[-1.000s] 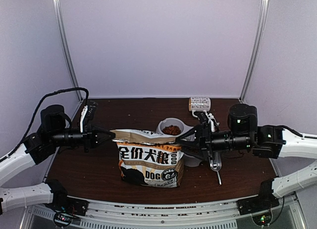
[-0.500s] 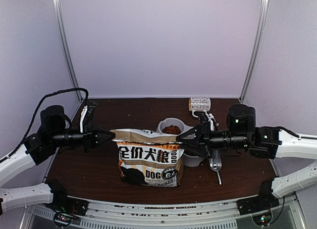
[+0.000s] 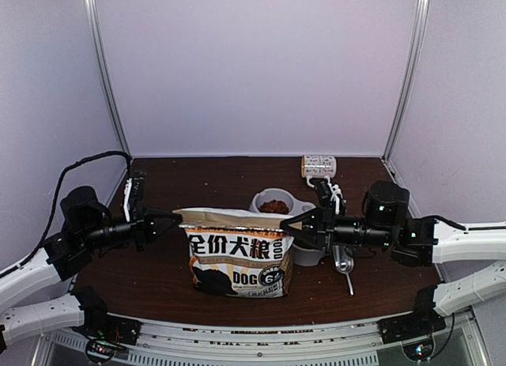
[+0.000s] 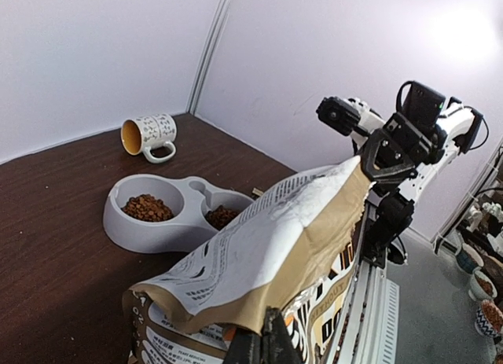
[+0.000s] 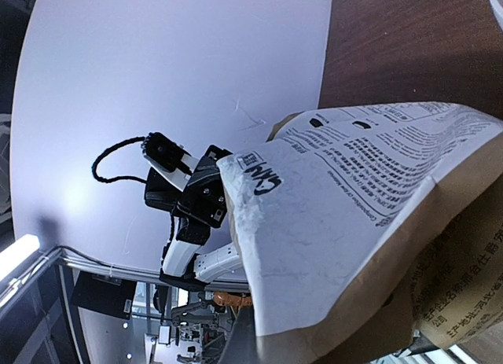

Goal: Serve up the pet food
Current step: Press the seal on the pet food bag.

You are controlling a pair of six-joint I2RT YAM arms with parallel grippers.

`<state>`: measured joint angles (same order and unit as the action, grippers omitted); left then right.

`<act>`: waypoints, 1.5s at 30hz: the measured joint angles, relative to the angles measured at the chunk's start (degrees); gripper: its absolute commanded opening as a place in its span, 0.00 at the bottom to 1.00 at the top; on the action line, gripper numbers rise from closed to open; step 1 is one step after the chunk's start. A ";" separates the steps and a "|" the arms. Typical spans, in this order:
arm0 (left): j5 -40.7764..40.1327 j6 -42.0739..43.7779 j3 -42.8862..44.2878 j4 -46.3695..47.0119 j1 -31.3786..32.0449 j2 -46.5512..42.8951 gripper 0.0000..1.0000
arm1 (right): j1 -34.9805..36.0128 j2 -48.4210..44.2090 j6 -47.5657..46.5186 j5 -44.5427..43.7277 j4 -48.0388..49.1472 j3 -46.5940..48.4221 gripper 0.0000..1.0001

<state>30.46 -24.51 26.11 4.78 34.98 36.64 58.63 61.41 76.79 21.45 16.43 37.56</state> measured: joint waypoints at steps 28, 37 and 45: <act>-8.74 12.74 20.28 -26.47 -1.18 3.04 0.71 | -0.17 -1.20 -19.04 -0.92 7.37 -5.35 0.00; -0.15 15.89 21.14 -28.20 -1.29 11.82 0.71 | -0.17 -1.20 -19.45 -0.83 7.34 -5.33 0.00; 6.82 18.23 22.25 -27.78 -1.31 16.09 0.33 | -0.22 -1.20 -19.43 -0.70 7.37 -5.33 0.00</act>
<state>37.28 -6.28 48.36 -23.00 33.67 52.73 58.41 60.20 57.36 20.75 23.79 32.23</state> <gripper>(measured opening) 0.370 0.010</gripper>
